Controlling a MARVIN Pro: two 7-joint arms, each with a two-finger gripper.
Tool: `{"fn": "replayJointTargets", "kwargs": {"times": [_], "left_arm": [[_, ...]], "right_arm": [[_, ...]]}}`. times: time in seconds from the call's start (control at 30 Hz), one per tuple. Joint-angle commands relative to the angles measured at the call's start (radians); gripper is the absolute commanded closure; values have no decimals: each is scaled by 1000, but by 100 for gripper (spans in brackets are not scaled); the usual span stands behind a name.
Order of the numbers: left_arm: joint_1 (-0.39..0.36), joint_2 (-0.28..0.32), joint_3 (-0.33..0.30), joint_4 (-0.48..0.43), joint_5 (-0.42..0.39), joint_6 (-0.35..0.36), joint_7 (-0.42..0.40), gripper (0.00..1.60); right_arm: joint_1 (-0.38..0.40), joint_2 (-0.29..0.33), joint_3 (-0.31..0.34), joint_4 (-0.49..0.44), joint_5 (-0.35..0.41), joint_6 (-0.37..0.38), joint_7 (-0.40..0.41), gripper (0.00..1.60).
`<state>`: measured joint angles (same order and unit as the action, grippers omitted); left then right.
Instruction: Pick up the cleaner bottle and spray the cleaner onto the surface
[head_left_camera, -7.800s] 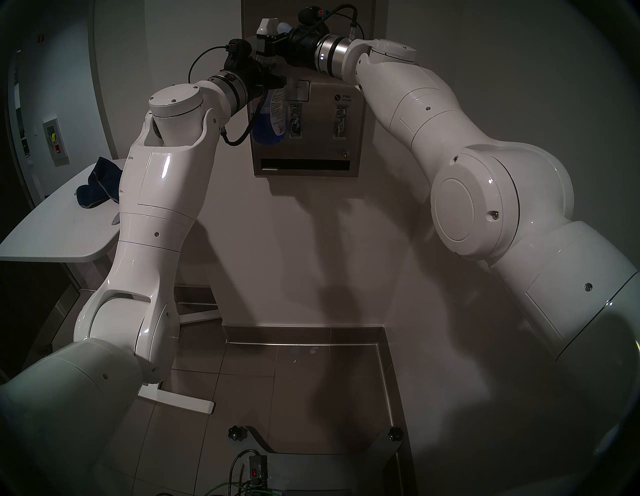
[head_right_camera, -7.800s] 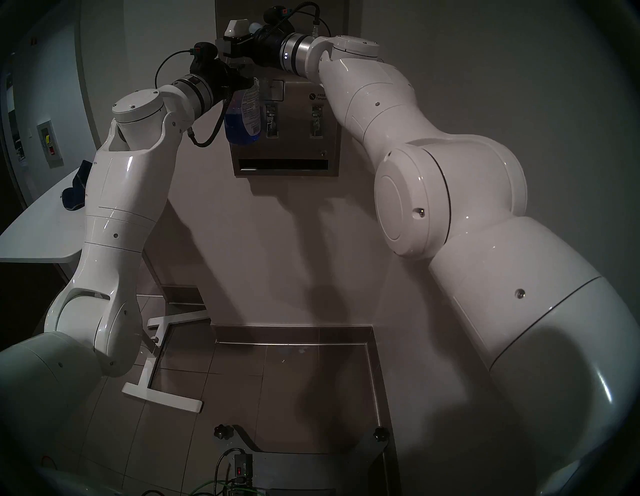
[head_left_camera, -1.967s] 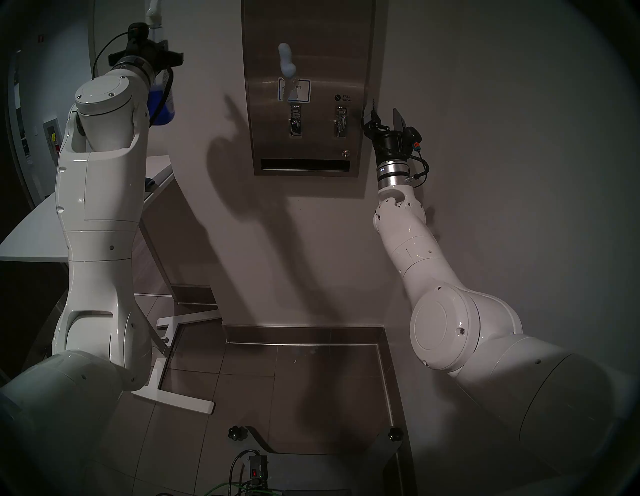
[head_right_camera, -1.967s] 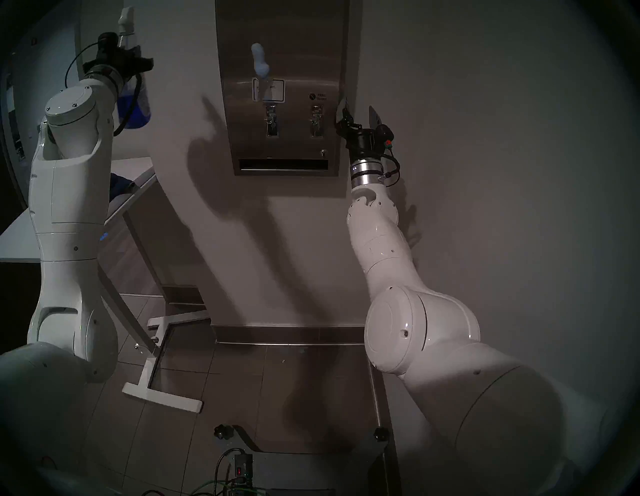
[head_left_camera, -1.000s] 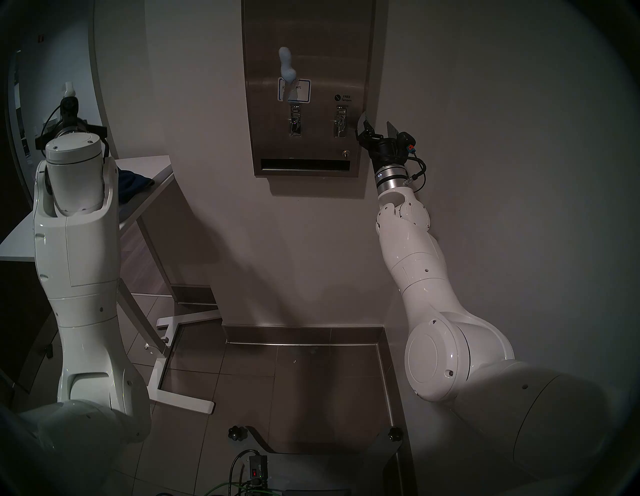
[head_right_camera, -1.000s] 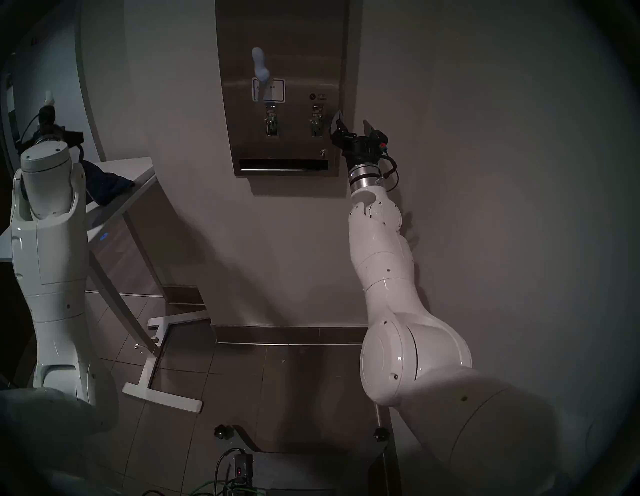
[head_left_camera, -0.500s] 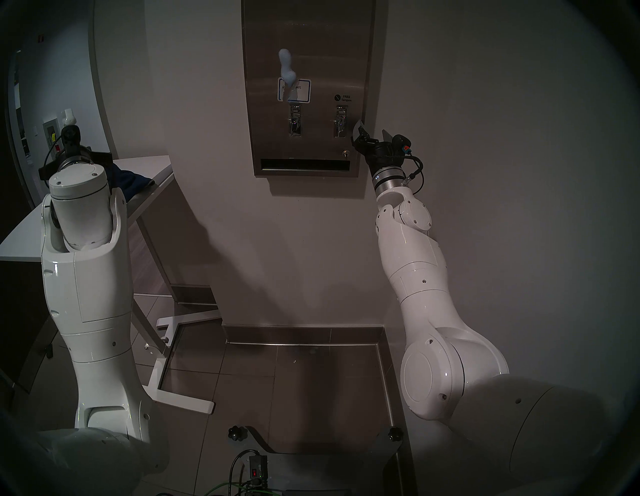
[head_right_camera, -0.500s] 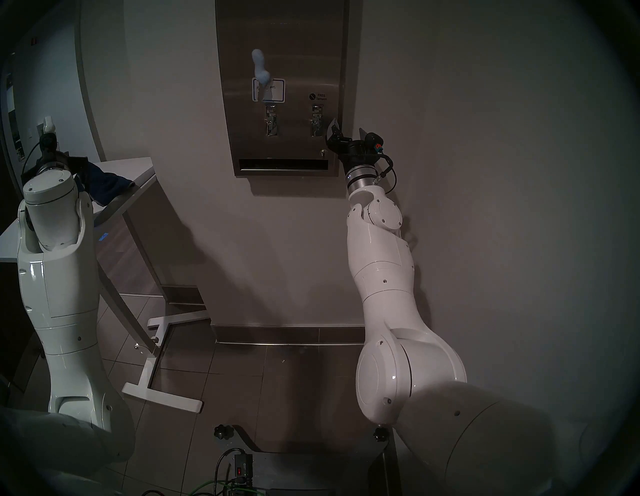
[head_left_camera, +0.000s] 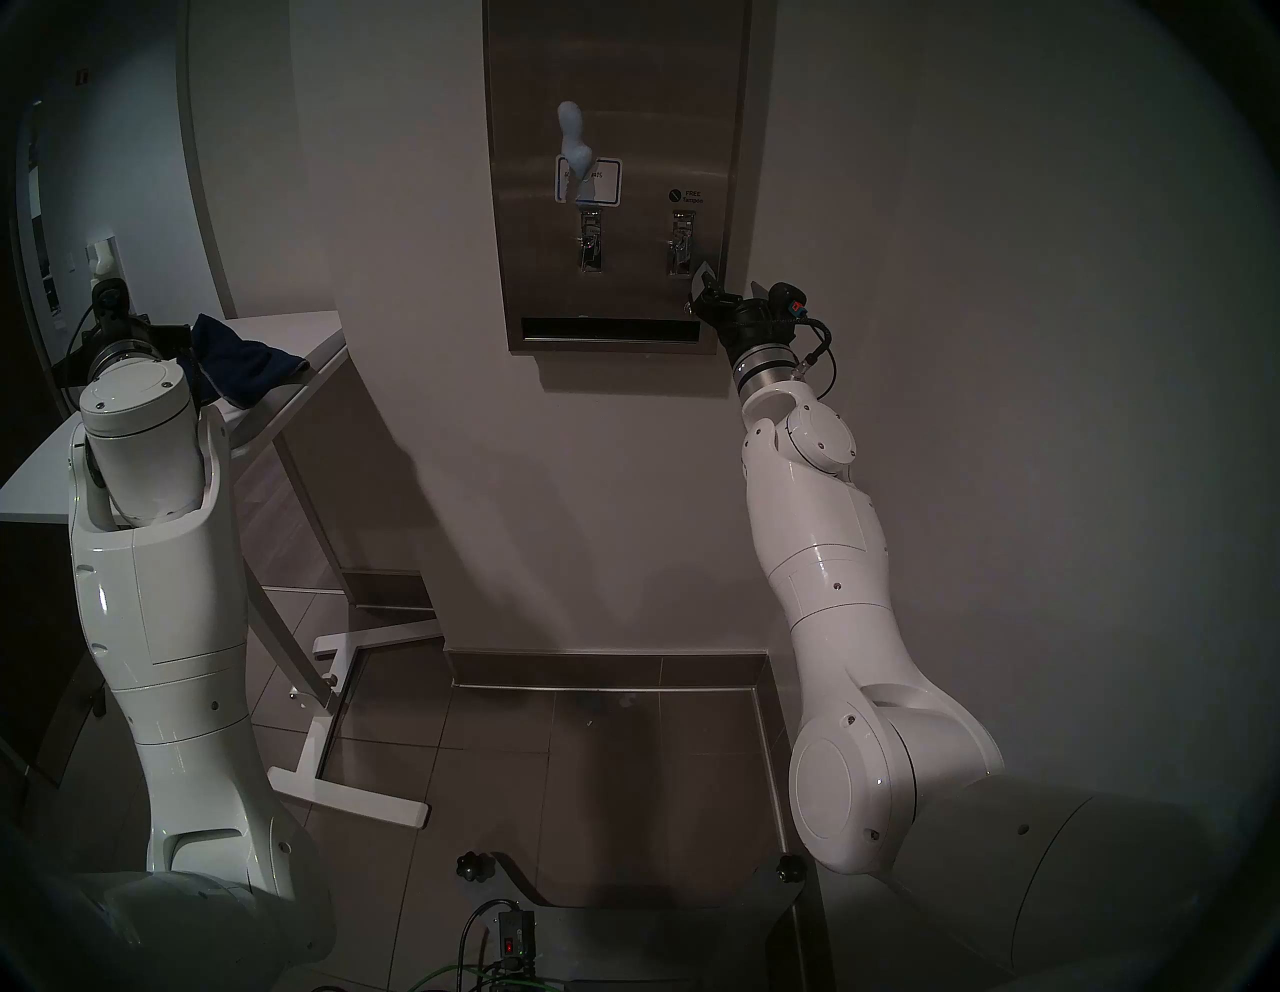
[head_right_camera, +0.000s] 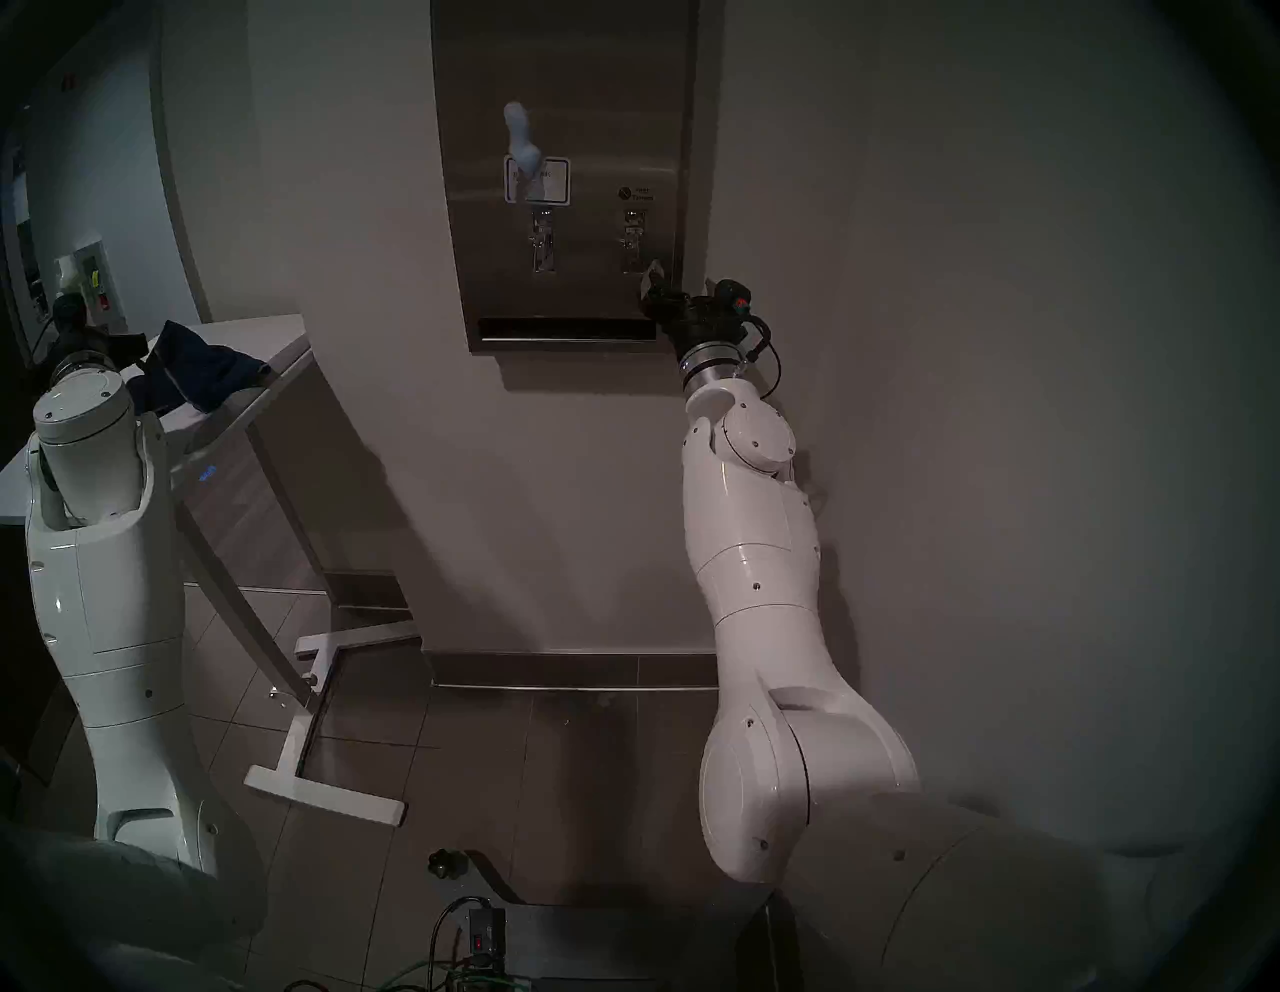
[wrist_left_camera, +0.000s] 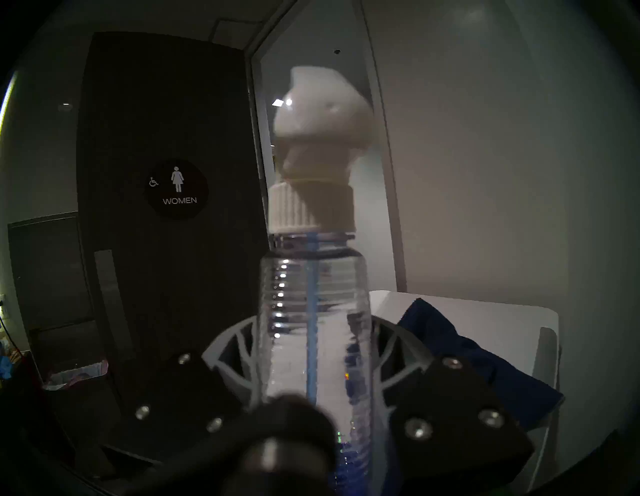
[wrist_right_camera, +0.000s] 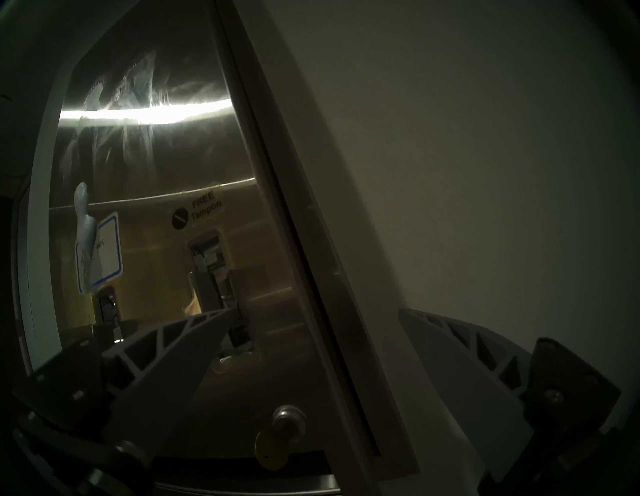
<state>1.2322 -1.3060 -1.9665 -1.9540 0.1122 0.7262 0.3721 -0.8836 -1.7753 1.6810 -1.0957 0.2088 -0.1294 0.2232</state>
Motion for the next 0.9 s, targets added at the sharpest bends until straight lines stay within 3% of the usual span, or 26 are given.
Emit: {"fn": "replayJointTargets", "kwargs": {"times": [0.0, 0.03, 0.13, 0.17, 0.23, 0.27, 0.87], "left_arm": [[-1, 40, -29, 30, -5, -60, -21, 160], [-5, 45, -28, 41, -1, -65, -21, 153], [-18, 53, -30, 77, -1, -91, -25, 100], [-23, 54, -30, 87, 0, -97, -26, 58], [-33, 56, -26, 102, 0, -107, -27, 7], [-39, 56, -24, 109, -1, -113, -28, 0], [-167, 115, 11, 161, -1, -167, -49, 0]], "right_arm": [[28, -19, -19, -40, -11, -1, -10, 0], [29, -19, -21, -39, -13, -1, -12, 0], [31, -20, -26, -37, -18, 1, -18, 0], [31, -20, -26, -37, -20, 1, -19, 0], [32, -20, -29, -36, -22, 0, -23, 0], [33, -20, -29, -36, -24, -1, -26, 0], [34, -10, -28, -32, -36, -2, -48, 0]]}}
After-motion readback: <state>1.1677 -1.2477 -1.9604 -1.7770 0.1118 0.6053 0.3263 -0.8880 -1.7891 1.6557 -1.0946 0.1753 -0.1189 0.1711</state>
